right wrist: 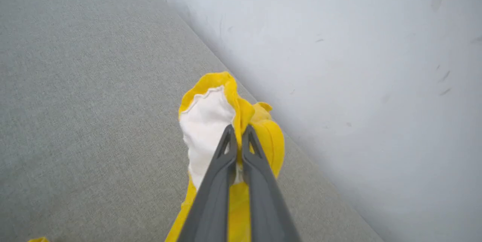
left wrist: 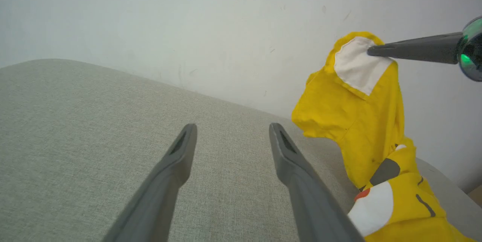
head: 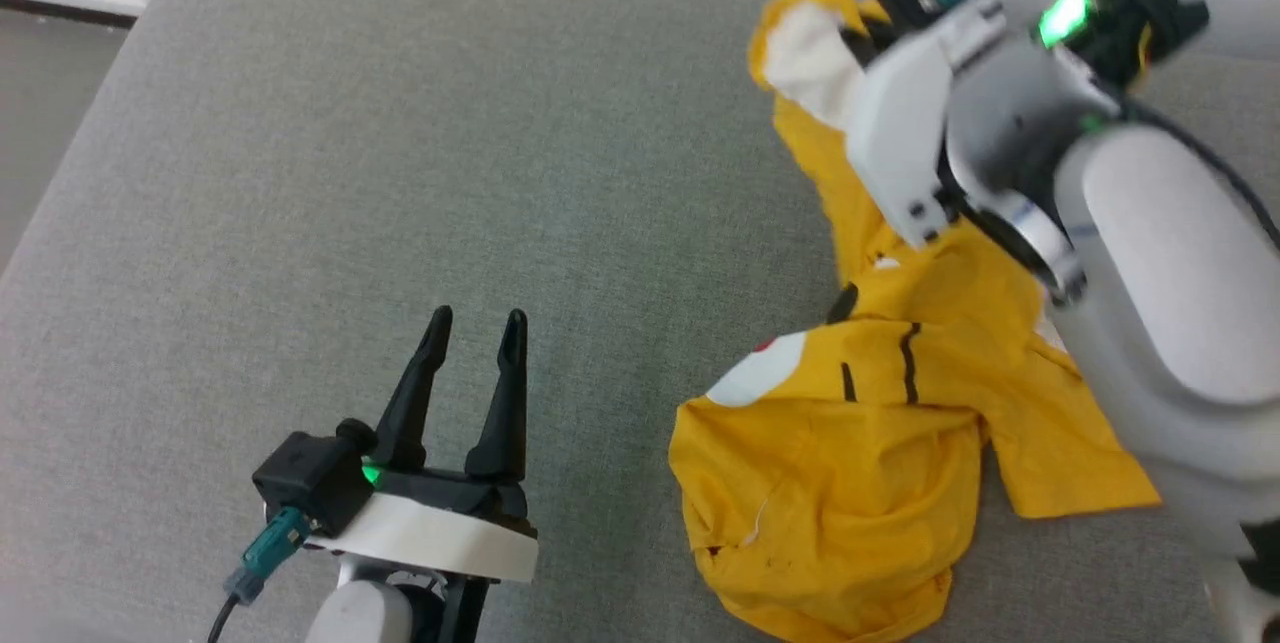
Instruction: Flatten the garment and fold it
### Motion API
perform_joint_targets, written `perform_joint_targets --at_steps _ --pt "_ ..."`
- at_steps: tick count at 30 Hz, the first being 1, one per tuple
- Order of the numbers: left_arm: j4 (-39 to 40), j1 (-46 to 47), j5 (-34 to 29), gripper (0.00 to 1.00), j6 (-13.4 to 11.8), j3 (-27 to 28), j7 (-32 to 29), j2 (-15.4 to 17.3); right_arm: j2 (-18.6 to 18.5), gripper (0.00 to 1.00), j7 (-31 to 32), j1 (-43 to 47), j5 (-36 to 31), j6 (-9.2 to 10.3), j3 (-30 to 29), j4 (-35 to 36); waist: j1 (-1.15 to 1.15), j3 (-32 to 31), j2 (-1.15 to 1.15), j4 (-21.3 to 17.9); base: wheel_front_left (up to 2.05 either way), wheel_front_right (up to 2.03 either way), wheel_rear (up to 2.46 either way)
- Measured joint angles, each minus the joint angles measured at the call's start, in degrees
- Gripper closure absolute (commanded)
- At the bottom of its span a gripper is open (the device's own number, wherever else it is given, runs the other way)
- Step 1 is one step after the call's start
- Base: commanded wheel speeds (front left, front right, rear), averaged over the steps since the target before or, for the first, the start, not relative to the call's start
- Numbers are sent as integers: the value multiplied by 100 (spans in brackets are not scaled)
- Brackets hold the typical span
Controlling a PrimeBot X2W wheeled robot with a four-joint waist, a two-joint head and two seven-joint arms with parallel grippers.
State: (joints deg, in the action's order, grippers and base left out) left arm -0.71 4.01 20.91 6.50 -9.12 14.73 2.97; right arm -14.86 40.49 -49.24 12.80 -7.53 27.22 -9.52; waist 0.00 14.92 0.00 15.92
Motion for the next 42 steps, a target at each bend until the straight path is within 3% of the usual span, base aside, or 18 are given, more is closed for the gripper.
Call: perform_joint_targets --at_steps 6,12,15,22,29,36,42 --pt "-23 258 153 0 2 -156 1 0 431 100 -377 -831 -64 0 513 -1116 1 378 0 121 0 0 0" --pt "-107 659 353 0 2 -370 1 -1 820 100 -992 -1072 -378 0 606 -2626 1 781 0 346 0 0 0" --pt "-185 765 385 0 3 -410 0 -1 911 0 -1163 -1073 -458 0 565 -3212 2 936 1 465 0 0 0" --pt "-245 783 259 0 9 -219 0 -1 1132 0 -2031 -1269 -113 0 444 -3307 1 978 1 489 0 0 0" --pt "-163 407 -97 0 9 205 1 1 928 0 -2658 -595 121 0 -456 -2347 0 670 1 259 0 0 0" --pt "10 38 -288 0 9 448 0 0 405 0 -2105 1510 -283 0 -2243 -324 -1 268 1 -227 0 0 0" --pt "105 -40 -289 0 9 452 0 -1 782 0 -1129 3600 -716 1 -3423 1456 -1 135 1 -563 0 0 0"
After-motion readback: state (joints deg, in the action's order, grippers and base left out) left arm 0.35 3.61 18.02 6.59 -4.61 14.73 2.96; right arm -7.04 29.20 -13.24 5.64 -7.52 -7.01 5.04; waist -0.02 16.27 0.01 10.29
